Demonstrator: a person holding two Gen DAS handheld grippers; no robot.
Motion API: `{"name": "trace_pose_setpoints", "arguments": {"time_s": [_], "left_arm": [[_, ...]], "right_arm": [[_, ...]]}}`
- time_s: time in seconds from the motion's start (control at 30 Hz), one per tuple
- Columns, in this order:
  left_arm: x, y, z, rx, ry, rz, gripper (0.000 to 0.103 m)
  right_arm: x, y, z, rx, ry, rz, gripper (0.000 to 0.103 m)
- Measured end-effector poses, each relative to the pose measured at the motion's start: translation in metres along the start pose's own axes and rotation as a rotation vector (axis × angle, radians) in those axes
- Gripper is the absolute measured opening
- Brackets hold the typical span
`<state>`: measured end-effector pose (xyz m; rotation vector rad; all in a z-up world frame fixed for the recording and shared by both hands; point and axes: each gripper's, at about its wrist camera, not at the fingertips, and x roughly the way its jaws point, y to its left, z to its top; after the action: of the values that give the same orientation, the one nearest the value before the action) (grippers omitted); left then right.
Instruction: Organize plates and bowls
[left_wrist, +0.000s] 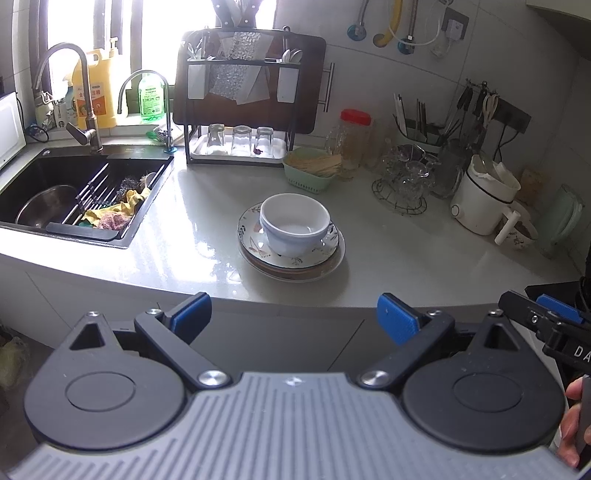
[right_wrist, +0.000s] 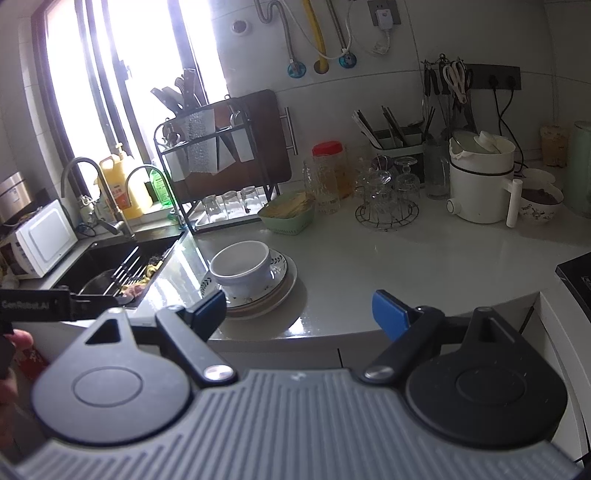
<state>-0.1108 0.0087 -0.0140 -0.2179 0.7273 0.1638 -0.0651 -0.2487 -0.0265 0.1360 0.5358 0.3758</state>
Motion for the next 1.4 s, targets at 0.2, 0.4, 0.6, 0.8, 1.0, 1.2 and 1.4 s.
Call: {"name": "trace_pose_setpoints", "arguments": {"time_s": [0.2, 0.4, 0.6, 0.8, 1.0, 1.2, 1.4], "left_arm": [[0.001, 0.001, 0.001, -0.009, 0.006, -0.003, 0.098], [-0.001, 0.003, 0.001, -0.013, -0.004, 0.005, 0.098], [-0.002, 0.003, 0.0, -0.016, -0.009, 0.002, 0.098], [-0.004, 0.002, -0.001, -0.008, -0.013, 0.002, 0.098], [-0.006, 0.002, -0.002, -0.009, -0.015, -0.004, 0.098], [-0.009, 0.004, -0.004, -0.011, -0.019, -0.009, 0.098], [-0.013, 0.004, -0.006, -0.015, -0.022, -0.009, 0.098]], "right_arm": [[0.002, -0.002, 0.0, 0.008, 0.004, -0.001, 0.087], [0.005, -0.003, -0.001, 0.009, 0.013, 0.008, 0.087], [0.007, -0.003, -0.001, -0.004, 0.017, 0.019, 0.087], [0.004, -0.004, -0.003, 0.009, 0.015, 0.013, 0.087], [0.003, -0.004, -0.004, 0.006, 0.013, 0.014, 0.087], [0.0, -0.003, -0.005, 0.001, 0.007, 0.008, 0.087], [-0.003, -0.002, -0.006, 0.0, 0.002, 0.009, 0.087]]}}
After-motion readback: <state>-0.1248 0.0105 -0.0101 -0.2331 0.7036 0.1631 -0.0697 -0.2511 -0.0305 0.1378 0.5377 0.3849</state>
